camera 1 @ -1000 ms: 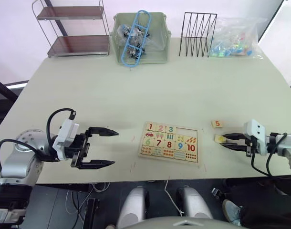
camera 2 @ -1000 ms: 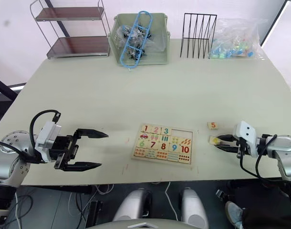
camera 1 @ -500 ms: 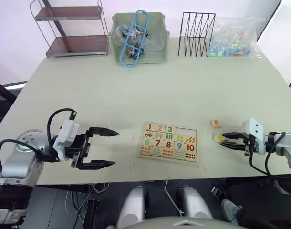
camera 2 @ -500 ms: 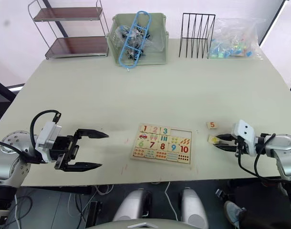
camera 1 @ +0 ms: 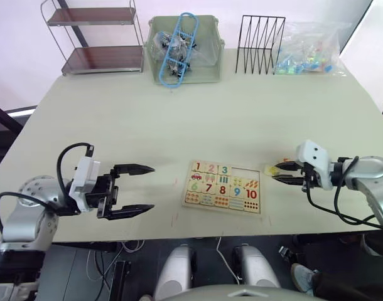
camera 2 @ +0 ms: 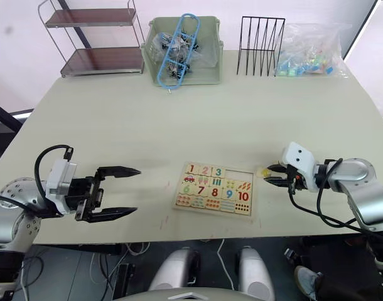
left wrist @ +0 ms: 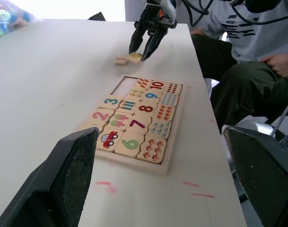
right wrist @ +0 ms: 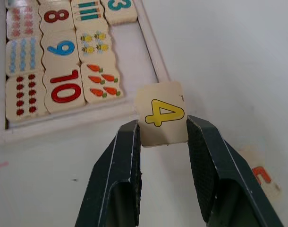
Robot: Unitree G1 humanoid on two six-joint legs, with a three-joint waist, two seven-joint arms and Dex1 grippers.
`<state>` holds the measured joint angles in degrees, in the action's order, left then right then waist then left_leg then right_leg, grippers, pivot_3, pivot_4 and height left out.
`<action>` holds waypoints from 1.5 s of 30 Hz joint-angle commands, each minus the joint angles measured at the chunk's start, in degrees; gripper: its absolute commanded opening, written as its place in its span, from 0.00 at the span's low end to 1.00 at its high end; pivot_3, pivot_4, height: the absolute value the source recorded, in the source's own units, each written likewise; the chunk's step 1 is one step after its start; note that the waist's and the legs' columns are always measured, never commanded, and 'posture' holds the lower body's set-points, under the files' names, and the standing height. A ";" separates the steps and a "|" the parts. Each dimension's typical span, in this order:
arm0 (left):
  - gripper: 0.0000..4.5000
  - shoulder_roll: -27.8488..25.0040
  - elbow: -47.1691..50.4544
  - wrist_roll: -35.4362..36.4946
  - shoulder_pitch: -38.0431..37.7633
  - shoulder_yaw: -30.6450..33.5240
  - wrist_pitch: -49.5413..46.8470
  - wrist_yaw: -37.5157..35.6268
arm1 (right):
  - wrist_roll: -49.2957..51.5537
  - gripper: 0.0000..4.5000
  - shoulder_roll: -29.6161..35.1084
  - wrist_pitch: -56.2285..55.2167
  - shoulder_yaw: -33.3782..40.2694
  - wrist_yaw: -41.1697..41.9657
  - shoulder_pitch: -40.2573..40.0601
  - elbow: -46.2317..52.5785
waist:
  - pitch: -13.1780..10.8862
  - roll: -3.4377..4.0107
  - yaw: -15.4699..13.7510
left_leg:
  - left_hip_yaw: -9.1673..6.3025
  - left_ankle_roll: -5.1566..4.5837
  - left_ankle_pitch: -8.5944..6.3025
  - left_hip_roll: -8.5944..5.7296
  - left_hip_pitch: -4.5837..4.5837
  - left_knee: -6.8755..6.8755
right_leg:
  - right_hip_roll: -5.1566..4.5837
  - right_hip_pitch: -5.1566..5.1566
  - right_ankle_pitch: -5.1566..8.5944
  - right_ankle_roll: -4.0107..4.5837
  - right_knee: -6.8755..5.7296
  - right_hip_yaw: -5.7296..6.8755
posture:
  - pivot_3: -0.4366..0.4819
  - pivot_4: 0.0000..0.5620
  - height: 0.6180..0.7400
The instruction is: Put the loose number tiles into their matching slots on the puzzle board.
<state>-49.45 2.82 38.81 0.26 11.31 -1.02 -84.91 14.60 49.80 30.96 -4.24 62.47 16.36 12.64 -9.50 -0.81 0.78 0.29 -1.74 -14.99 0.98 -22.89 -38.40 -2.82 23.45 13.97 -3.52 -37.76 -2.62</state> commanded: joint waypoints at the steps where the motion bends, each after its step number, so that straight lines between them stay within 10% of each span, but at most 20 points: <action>1: 1.00 0.64 3.30 -0.12 -1.14 2.05 -0.38 1.72 | 1.55 0.19 0.79 6.27 -1.26 -0.09 4.27 4.33 | 0.00 0.00 0.01 | 0.00 0.00 0.00 0.00 0.00 0.00 | -0.01 0.00 0.00 0.00 -0.01 -0.01 | 0.48 0.27 1.00; 22: 1.00 2.45 11.59 -2.13 -8.03 5.35 -1.88 10.63 | -0.89 0.19 -2.68 32.01 -22.35 -3.24 28.03 7.62 | -0.02 -0.01 0.10 | -0.06 0.00 0.00 0.03 -0.04 0.03 | -0.06 0.04 0.01 0.04 0.04 0.08 | 0.48 0.27 1.00; 45: 1.00 2.95 13.43 -2.58 -8.71 5.50 -2.92 12.41 | -2.13 0.19 -7.76 37.80 -31.61 -5.74 36.42 2.26 | -0.03 0.01 0.22 | -0.07 0.00 0.00 0.02 -0.14 0.04 | -0.07 0.17 0.00 0.04 0.05 0.09 | 0.48 0.27 1.00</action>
<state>-46.77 14.68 36.09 -8.24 15.33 -4.61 -72.61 12.80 42.03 68.70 -35.79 56.96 51.36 14.51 -9.53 -0.80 1.00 0.22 -1.74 -14.99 1.00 -23.03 -38.36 -2.89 23.62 13.97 -3.48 -37.71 -2.53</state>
